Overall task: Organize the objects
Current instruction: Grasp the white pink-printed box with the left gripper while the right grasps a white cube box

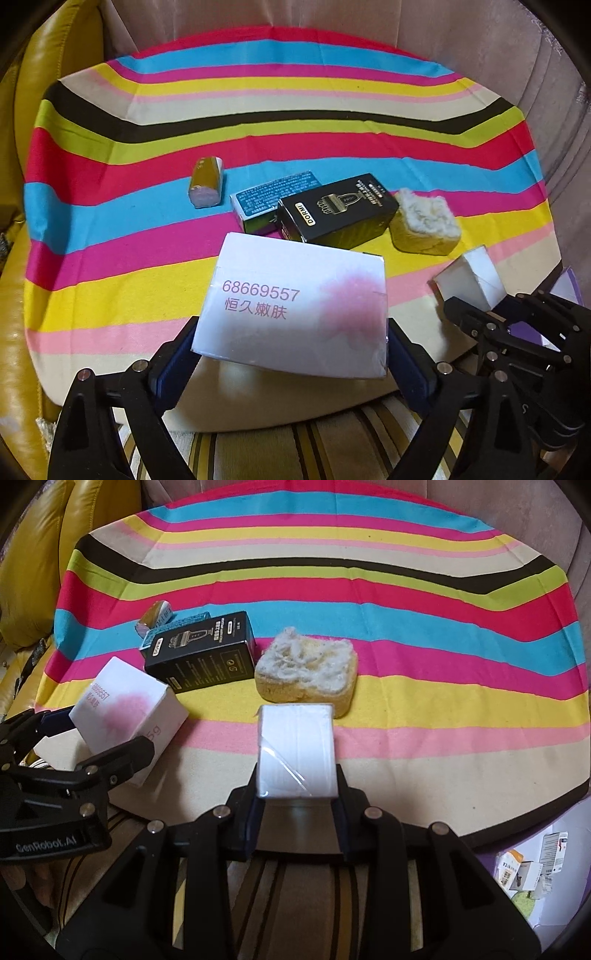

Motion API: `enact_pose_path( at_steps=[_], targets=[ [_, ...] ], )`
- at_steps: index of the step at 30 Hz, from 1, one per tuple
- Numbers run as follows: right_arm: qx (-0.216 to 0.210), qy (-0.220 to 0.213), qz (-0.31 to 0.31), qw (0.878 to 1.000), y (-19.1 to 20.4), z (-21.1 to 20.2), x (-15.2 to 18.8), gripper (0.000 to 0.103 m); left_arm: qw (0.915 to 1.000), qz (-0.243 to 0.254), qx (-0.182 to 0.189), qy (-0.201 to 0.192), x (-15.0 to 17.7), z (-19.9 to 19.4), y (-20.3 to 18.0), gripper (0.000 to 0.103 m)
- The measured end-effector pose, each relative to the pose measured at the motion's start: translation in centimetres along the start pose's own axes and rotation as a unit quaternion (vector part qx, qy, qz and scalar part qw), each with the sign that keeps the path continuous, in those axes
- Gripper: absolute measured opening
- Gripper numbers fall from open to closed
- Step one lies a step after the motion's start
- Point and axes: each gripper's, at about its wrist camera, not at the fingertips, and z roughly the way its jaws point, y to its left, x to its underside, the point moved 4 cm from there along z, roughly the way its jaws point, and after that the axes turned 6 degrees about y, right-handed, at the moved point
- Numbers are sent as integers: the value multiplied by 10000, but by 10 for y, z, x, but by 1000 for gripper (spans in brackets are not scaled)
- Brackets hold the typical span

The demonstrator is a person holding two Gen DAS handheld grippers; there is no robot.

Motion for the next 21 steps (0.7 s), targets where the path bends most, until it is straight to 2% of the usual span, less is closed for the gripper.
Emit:
enact_pose_path(
  at_steps=[13, 21],
  targets=[
    [-39, -297, 288, 9991, -21, -40, 24, 37, 9995, -31, 107, -311, 26, -43, -32, 93],
    [-102, -459, 684, 9965, -53, -71, 53, 37, 9982, 347, 203, -439, 44, -65, -81, 93]
  ],
)
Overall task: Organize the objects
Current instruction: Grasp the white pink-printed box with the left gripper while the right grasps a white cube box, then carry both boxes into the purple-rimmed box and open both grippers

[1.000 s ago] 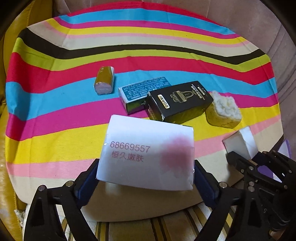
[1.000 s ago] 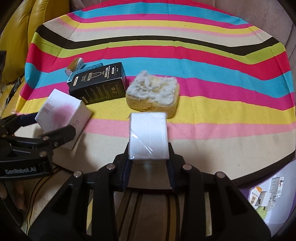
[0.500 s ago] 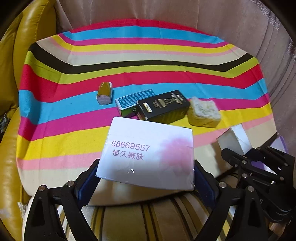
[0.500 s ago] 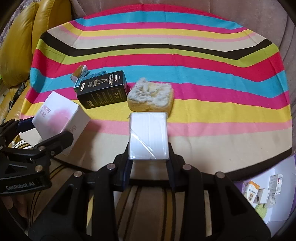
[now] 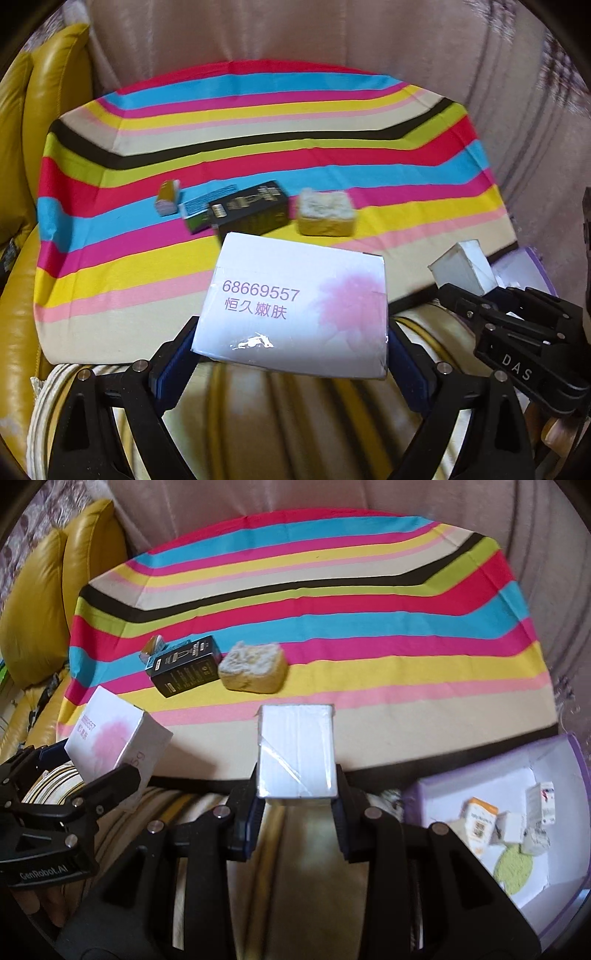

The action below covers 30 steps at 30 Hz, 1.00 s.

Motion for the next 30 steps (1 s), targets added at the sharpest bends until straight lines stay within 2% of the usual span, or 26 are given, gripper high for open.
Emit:
enact_pose_path(
  at_steps=[15, 24, 30],
  targets=[
    [260, -90, 903, 9955, -105, -45, 56, 37, 9943, 964, 462, -29, 11, -13, -104, 93],
    [536, -224, 1539, 9864, -171, -63, 73, 37, 9846, 1606, 691, -36, 15, -8, -163, 93],
    [611, -301, 1841, 9805, -200, -70, 80, 37, 9776, 1825, 1051, -53, 16, -9, -195, 94]
  ],
)
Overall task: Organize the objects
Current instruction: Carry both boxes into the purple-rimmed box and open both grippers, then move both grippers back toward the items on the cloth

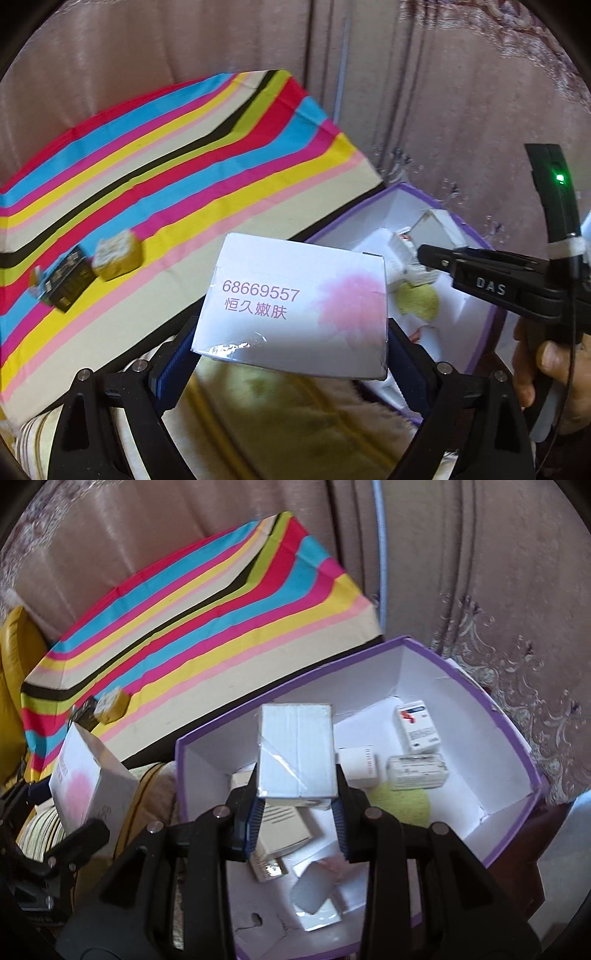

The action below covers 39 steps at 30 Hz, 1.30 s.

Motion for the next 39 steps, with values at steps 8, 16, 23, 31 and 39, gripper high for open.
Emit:
enact_pose_path(
  at_steps=[8, 16, 23, 31, 39],
  targets=[
    [58, -72, 251, 9996, -22, -6, -3, 59, 9993, 279, 220, -77, -7, 4, -21, 99],
    [32, -188, 177, 9997, -16, -12, -4, 72, 9991, -176, 333, -170, -7, -1, -3, 99],
    [82, -197, -62, 9998, -3, -14, -3, 72, 9977, -480, 391, -261, -3, -9, 18, 98],
    [35, -172, -566, 9982, 34, -18, -6, 72, 9938, -951, 433, -377, 8, -22, 61, 95],
    [-209, 0, -1042, 9943, 90, -10, -4, 73, 9848, -1662, 149, -486, 30, -39, 134, 95]
  ],
)
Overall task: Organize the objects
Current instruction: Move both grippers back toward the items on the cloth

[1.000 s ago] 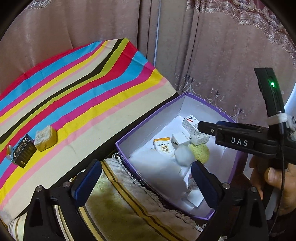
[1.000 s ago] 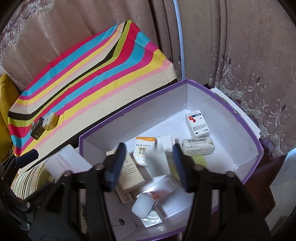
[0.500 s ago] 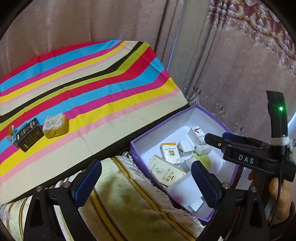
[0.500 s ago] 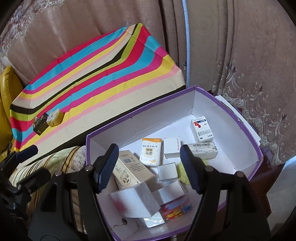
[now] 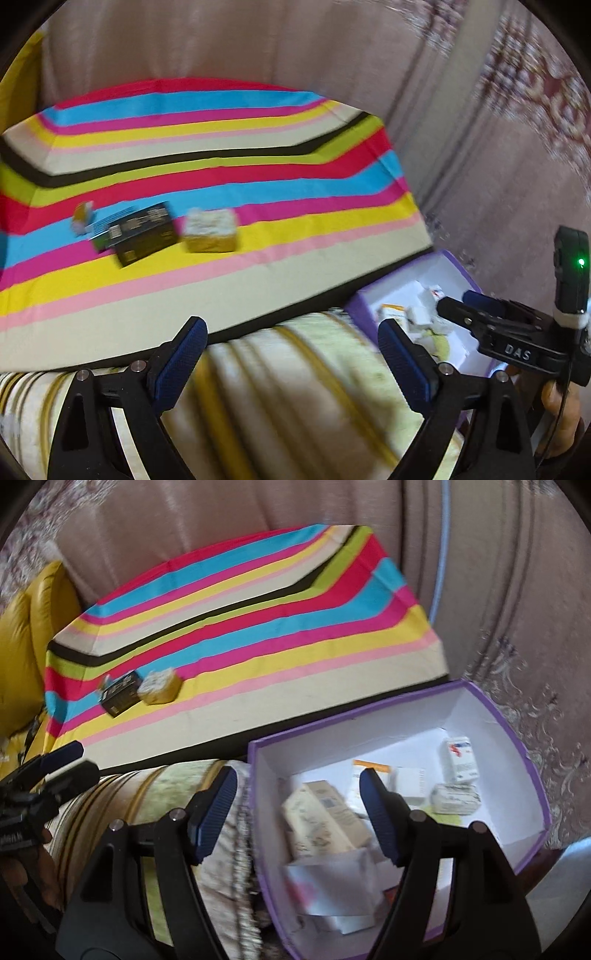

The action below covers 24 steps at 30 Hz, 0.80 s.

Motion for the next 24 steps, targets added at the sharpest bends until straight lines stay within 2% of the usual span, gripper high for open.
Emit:
enact_pose_path(
  at_steps=[4, 14, 24],
  targets=[
    [-123, 134, -238, 9996, 34, 10, -5, 77, 9993, -277, -230, -18, 0, -8, 38, 95],
    [-319, 312, -754, 9962, 115, 39, -30, 82, 9961, -516, -710, -109, -9, -30, 113, 95],
    [-250, 558, -1160, 9914, 176, 88, -50, 84, 9917, -913, -905, 25, -20, -25, 167, 95]
  ],
)
